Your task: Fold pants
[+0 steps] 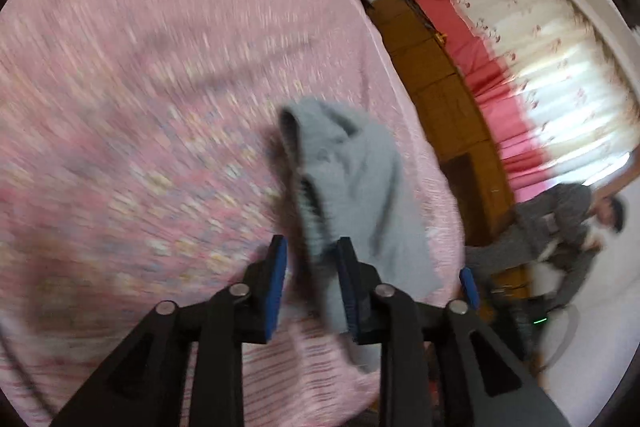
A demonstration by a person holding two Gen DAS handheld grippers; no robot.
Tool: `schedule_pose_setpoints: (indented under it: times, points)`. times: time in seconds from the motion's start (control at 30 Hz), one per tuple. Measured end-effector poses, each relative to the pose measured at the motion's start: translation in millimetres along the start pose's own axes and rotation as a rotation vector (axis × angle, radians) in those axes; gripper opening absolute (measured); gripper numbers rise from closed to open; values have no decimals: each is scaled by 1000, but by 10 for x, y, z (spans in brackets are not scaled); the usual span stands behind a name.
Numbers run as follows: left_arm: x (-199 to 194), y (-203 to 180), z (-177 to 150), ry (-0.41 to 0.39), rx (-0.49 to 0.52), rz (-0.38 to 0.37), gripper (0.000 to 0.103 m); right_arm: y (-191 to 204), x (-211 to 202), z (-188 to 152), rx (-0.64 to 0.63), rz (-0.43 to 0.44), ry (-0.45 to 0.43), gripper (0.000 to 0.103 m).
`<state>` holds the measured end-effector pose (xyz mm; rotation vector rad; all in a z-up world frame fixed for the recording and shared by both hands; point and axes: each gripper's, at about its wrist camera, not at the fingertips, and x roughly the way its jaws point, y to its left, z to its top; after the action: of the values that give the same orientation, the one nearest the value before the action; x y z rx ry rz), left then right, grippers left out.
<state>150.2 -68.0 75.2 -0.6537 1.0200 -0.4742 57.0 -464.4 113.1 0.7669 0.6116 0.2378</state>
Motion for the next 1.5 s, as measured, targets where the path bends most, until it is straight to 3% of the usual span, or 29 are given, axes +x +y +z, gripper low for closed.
schedule_pose_setpoints:
  times: [0.07, 0.13, 0.17, 0.2, 0.23, 0.3, 0.33, 0.4, 0.43, 0.47, 0.53, 0.67, 0.7, 0.73, 0.77, 0.8, 0.87, 0.97, 1.1, 1.17, 1.23, 1.3, 1.37, 1.4, 1.43, 1.5]
  points:
    - [-188, -47, -24, -78, 69, -11, 37, 217, 261, -3, -170, -60, 47, 68]
    - [-179, -54, 4, -77, 80, -44, 41, 226, 641, 35, -273, -87, 134, 65]
    - [-120, -18, 38, -49, 59, -80, 49, 84, 889, 78, -214, -97, 203, 61]
    - [-38, 38, 56, -13, 27, -110, 67, -62, 1019, 62, -141, -88, 251, 54]
    - [100, 115, 78, 48, -16, -140, 73, -213, 1135, 59, -64, -54, 290, 54]
    - [281, 252, 105, 109, -66, -159, 73, -196, 1146, 88, -70, 15, 304, 54]
    - [307, 280, 134, 98, -79, -188, 73, -173, 1134, 102, -65, 107, 325, 56]
    - [362, 339, 231, 92, -110, -376, 81, -253, 1070, 87, -19, 211, 313, 64]
    - [457, 399, 310, 135, -151, -478, 82, -316, 1047, 95, 17, 218, 308, 64]
    - [525, 458, 354, 156, -192, -524, 82, -382, 1036, 100, 51, 214, 312, 63]
    - [610, 523, 388, 162, -238, -542, 82, -458, 1030, 105, 63, 183, 330, 63]
    - [704, 335, 339, 181, -153, -447, 82, -245, 1100, 38, -27, 55, 360, 63]
    - [714, 274, 331, 177, -134, -413, 74, -198, 1112, 19, -30, 47, 355, 47]
    - [751, 179, 342, 179, -102, -368, 61, -134, 1123, -2, -7, 54, 357, 30]
    - [784, 122, 354, 184, -81, -317, 25, -135, 1118, -12, 11, 40, 343, 24]
    - [803, 69, 393, 178, -63, -266, 23, -125, 1095, 17, 30, 44, 319, 21]
    - [773, -53, 467, 153, -40, -260, 21, -149, 985, 107, 69, 101, 255, 19]
    - [597, -373, 631, 85, 64, -235, 21, -175, 974, 329, 116, 185, 196, 19]
    - [646, -708, 1034, 46, 209, -128, 21, -114, 1323, 691, 34, 131, 184, 20]
    - [868, -752, 1292, 52, 257, -57, 22, -190, 1571, 755, -3, 102, 195, 20]
    - [1191, -744, 1451, 71, 296, 29, 23, -326, 1930, 608, -62, 5, 264, 21]
    - [1576, -617, 1456, 128, 325, 176, 38, -422, 1950, 606, -33, -5, 284, 21]
    - [1619, -619, 1357, 79, 379, 191, 42, -297, 1867, 642, -112, -65, 279, 29]
    - [1562, -682, 1318, 54, 415, 222, 53, -183, 1788, 617, -172, -116, 249, 43]
    - [1491, -772, 1263, 26, 457, 283, 60, -88, 1697, 593, -213, -160, 219, 60]
    - [1282, -881, 1208, -41, 510, 407, 66, 178, 1514, 494, -314, -248, 174, 72]
